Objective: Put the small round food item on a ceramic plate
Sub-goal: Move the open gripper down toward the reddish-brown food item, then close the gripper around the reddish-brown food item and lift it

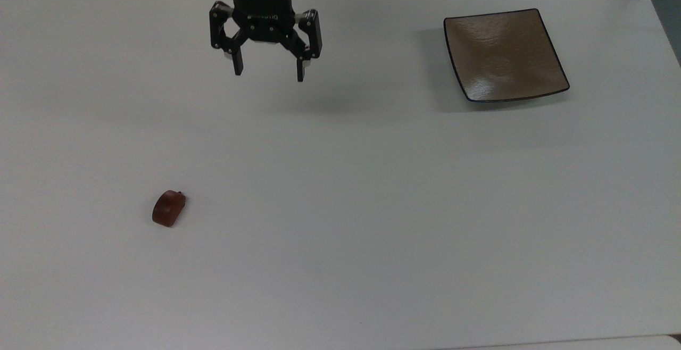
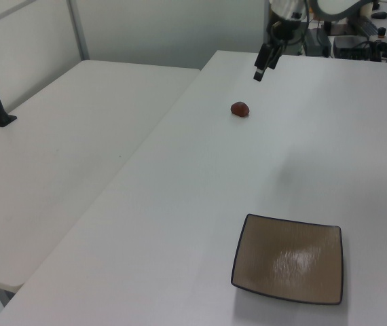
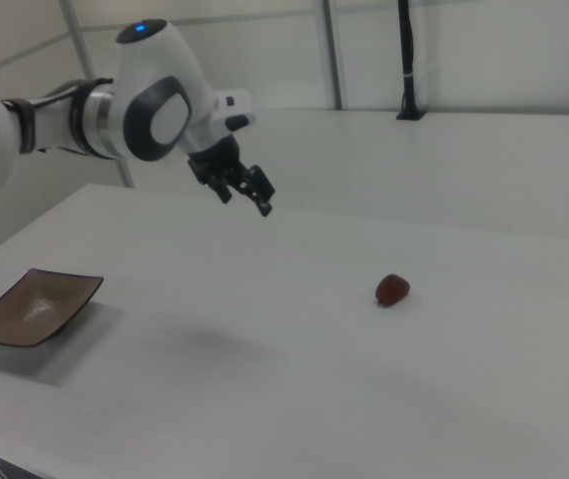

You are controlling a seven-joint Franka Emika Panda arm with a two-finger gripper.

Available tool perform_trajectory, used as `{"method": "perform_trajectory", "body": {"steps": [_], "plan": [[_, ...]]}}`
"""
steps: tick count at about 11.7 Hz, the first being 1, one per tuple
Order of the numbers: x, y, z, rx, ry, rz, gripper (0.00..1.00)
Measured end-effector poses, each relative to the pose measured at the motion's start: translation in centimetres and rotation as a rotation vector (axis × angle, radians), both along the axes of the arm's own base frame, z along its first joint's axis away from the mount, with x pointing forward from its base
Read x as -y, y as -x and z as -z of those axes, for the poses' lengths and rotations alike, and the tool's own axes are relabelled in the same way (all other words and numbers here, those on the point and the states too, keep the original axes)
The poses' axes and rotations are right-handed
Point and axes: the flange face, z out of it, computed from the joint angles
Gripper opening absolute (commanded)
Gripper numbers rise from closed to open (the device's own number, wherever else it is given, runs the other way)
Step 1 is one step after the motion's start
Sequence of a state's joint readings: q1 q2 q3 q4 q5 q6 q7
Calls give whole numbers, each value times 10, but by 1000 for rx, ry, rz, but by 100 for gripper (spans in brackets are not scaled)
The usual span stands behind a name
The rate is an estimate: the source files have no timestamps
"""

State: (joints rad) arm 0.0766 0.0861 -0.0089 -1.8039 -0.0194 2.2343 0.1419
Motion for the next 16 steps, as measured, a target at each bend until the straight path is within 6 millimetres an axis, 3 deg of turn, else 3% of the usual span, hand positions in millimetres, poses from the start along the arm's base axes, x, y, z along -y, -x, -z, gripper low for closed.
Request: {"method": "perform_trajectory", "body": {"steps": [7, 9, 16], "plan": [[70, -64, 59, 97, 85, 116, 100], [90, -80, 85, 90, 104, 176, 100], [115, -125, 179, 123, 162, 309, 100]]}}
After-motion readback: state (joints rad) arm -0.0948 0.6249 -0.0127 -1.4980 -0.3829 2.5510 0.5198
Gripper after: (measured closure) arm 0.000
